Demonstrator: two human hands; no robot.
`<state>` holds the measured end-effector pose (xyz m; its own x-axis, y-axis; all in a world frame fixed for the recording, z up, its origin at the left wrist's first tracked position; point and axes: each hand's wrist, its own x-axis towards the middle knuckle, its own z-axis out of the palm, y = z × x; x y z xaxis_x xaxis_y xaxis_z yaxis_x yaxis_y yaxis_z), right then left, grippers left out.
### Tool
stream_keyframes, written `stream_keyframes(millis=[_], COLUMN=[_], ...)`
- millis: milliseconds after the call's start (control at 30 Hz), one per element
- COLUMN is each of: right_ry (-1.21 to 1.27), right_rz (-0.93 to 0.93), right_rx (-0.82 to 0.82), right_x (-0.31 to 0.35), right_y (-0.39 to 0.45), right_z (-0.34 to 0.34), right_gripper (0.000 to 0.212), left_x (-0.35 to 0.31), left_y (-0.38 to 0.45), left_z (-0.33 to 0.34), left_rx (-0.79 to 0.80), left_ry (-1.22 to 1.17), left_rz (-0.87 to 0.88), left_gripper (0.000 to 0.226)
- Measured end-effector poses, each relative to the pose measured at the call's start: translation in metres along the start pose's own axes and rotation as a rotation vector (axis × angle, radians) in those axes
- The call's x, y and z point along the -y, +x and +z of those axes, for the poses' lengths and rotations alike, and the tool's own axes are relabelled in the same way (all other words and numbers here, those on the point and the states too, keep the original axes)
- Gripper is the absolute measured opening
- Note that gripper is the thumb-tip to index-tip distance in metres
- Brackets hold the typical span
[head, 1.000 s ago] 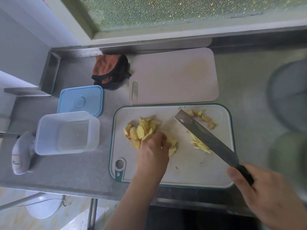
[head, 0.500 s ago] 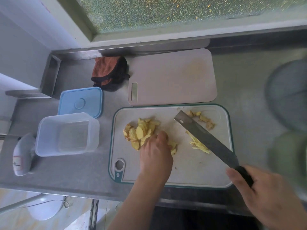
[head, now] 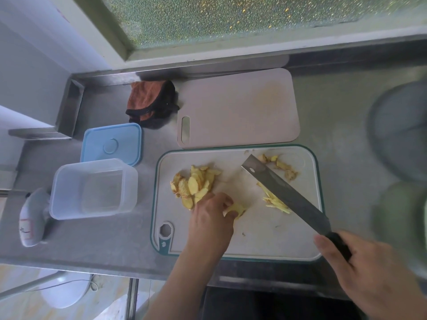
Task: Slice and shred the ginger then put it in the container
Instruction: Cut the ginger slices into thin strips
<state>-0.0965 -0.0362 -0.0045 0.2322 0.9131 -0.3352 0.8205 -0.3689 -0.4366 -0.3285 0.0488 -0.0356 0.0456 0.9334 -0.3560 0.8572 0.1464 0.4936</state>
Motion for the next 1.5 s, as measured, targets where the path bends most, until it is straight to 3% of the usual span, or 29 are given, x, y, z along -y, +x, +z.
stream_keyframes(millis=[100, 333, 467, 567, 667, 733, 800, 900, 1100, 1233, 1500], right_ry=[-0.015, -0.009, 0.011, 0.036, 0.076, 0.19, 0.4, 0.589, 0.593, 0.576, 0.386], right_rz=[0.002, 0.013, 0.014, 0.015, 0.029, 0.054, 0.112, 0.184, 0.174, 0.179, 0.075], right_rx=[-0.009, 0.011, 0.033, 0.041, 0.055, 0.129, 0.204, 0.333, 0.438, 0.512, 0.439], right_x=[-0.001, -0.005, -0.007, -0.007, -0.009, -0.006, 0.004, 0.01, 0.014, 0.021, 0.033], right_y=[-0.002, -0.005, -0.003, -0.002, -0.001, -0.001, 0.0, -0.002, -0.001, 0.001, -0.001], right_z=[0.002, 0.005, 0.004, 0.002, 0.002, 0.001, 0.001, 0.007, 0.016, 0.019, 0.031], right_gripper=[0.079, 0.082, 0.082, 0.084, 0.089, 0.089, 0.083, 0.08, 0.075, 0.072, 0.072], left_x=[0.002, 0.0, -0.002, -0.004, -0.014, -0.02, -0.023, -0.018, 0.0, 0.01, 0.019], left_y=[-0.006, -0.011, -0.012, -0.011, -0.004, 0.0, -0.001, -0.009, -0.014, -0.008, -0.002], left_z=[0.005, 0.01, 0.01, 0.008, 0.008, 0.012, 0.017, 0.022, 0.016, 0.024, 0.037], left_rx=[-0.058, -0.043, -0.046, 0.005, 0.009, -0.017, -0.042, -0.064, -0.146, -0.146, -0.201], left_ry=[0.02, 0.099, 0.099, -0.035, -0.369, -0.535, -0.543, -0.341, -0.059, -0.084, -0.127], left_rz=[0.037, 0.021, 0.033, -0.002, -0.157, -0.237, -0.252, -0.144, 0.154, 0.27, 0.387], left_gripper=[0.017, 0.026, 0.019, 0.014, 0.021, 0.029, 0.034, 0.032, 0.037, 0.032, 0.011])
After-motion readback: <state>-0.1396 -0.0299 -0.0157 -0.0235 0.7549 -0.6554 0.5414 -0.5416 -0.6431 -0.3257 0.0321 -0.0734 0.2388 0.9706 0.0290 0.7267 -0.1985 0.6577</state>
